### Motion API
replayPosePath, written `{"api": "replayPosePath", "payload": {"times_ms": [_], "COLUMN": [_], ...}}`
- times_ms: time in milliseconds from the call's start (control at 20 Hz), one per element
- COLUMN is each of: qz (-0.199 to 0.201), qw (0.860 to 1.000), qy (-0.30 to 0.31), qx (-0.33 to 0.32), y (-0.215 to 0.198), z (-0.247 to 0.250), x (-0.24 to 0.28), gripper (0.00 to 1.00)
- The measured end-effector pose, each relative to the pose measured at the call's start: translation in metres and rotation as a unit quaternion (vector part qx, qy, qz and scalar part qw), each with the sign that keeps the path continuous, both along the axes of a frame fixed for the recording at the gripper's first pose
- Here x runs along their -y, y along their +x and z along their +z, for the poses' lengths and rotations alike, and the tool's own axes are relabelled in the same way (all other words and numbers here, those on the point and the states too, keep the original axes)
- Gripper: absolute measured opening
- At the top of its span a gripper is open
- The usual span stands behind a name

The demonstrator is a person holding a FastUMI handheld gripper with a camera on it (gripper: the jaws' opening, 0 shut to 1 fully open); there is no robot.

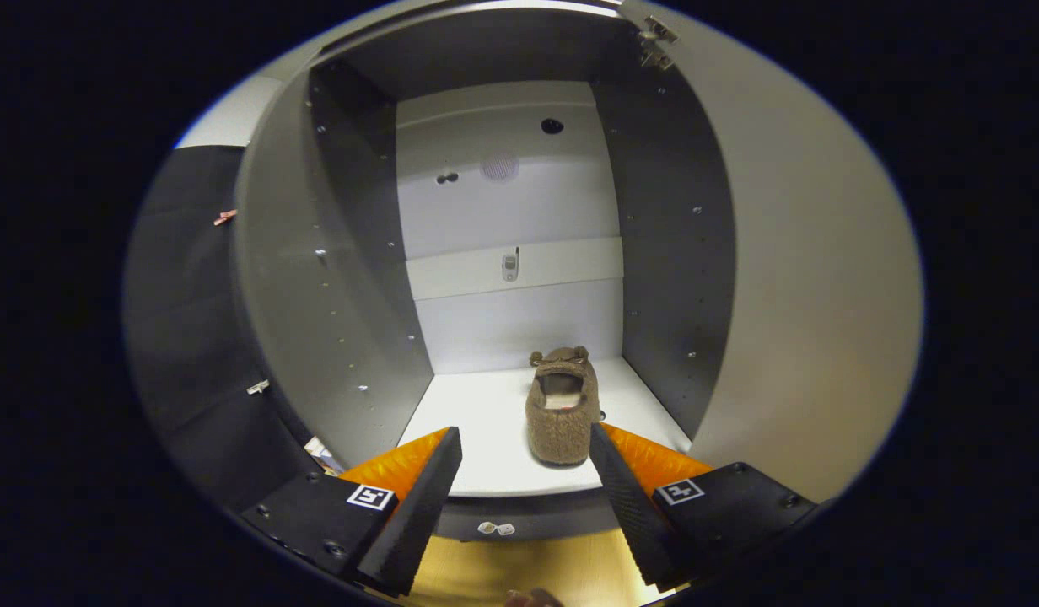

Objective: Open the shoe cabinet door, grab the shoes and put them into the shoe cabinet, then close the shoe cabinet door.

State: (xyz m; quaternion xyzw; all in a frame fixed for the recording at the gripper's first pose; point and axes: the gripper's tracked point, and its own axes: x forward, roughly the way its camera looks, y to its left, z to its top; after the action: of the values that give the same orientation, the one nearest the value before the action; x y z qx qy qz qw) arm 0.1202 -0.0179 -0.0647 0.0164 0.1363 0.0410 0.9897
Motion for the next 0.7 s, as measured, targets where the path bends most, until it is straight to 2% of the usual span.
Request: {"api": "replayPosePath", "payload": {"times_ms": [250, 700], "qz": [0.026, 0.106], "qw": [0.999, 0.994], "qy": [0.009, 0.028], "qx": [0.045, 0.029], "y": [-0.087, -0.233], "z": [0.035, 0.048], "x": [0.014, 0.037], "gripper": [0.97, 0.98]}}
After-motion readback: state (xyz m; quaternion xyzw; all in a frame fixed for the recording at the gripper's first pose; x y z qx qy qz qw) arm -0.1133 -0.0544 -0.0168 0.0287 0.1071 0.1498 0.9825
